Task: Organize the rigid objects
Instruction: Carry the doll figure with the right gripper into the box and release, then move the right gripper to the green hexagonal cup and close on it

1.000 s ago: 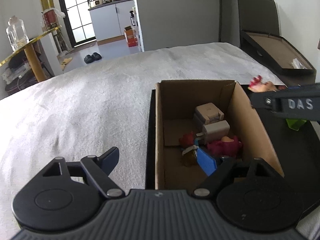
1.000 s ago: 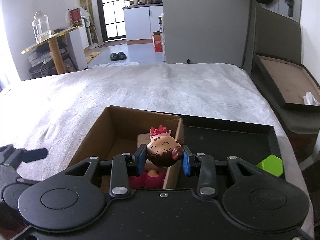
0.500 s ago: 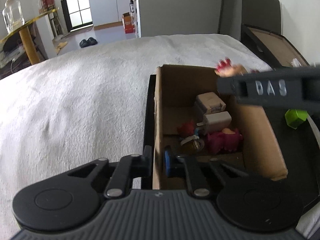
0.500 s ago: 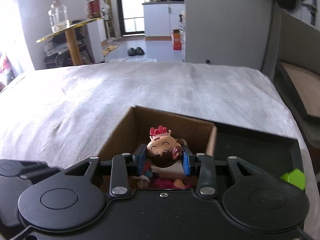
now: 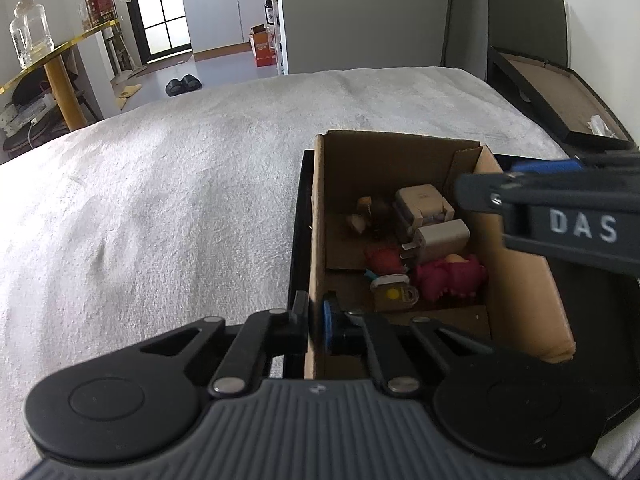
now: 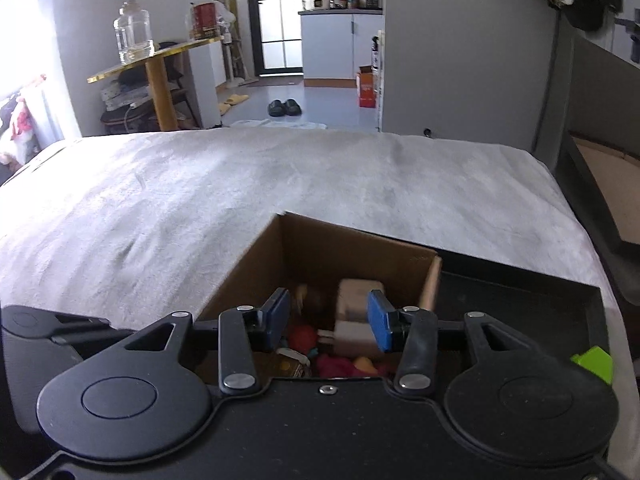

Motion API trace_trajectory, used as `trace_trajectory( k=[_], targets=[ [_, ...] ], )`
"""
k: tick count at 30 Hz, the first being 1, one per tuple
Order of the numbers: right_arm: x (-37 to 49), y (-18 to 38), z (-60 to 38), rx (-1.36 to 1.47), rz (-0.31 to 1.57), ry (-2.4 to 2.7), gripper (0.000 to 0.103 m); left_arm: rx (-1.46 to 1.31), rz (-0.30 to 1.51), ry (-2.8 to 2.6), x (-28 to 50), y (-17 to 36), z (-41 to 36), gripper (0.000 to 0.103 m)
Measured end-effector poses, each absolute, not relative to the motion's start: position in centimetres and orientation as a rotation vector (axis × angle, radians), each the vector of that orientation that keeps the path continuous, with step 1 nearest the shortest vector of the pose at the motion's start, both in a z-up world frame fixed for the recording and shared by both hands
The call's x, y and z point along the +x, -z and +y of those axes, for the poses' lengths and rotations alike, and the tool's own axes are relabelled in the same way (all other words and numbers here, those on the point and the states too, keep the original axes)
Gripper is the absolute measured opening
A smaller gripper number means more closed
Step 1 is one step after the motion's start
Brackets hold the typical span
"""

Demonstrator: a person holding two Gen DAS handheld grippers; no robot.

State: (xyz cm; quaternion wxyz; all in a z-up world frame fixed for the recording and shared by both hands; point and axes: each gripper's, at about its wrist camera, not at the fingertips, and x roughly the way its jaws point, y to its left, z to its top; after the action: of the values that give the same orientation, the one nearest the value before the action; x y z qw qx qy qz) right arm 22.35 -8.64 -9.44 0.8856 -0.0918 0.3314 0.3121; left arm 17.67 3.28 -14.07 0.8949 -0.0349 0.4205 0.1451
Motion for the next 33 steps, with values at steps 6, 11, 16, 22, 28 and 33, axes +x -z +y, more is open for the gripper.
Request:
trace_trajectory(
  k=[6,11,16,22,28,33],
  targets=[
    [22.2,9.9,-10.3,-0.175,0.707,-0.622,0.045,-0.039,0.87,-0.329,17.9,13.7,2.5,0.007],
    [22.4,10.2,-11.2,-0.163,0.716,-0.62,0.045,-0.006,0.863,-0.366,18.3,13.3,1.9,0.011],
    [22.6,10.3,-12.3,-0.15,0.711,-0.61,0.053,0.027,0.865,-0.413,18.9,13.1,1.5,0.035],
    [23.4,10.9,-14.1,-0.131,0.727,-0.577,0.056,0.061,0.843,-0.425,19.4,12.8,0.6,0.068],
    [24.5,11.6,-16.3,-0.105,0.741,-0.523,0.06,0.105,0.824,-0.457,19.9,12.8,-0.1,0.082],
    [25.5,12.5,-18.3,-0.084,0.753,-0.484,0.066,0.139,0.818,-0.463,20.6,12.9,-0.9,0.084]
  ],
)
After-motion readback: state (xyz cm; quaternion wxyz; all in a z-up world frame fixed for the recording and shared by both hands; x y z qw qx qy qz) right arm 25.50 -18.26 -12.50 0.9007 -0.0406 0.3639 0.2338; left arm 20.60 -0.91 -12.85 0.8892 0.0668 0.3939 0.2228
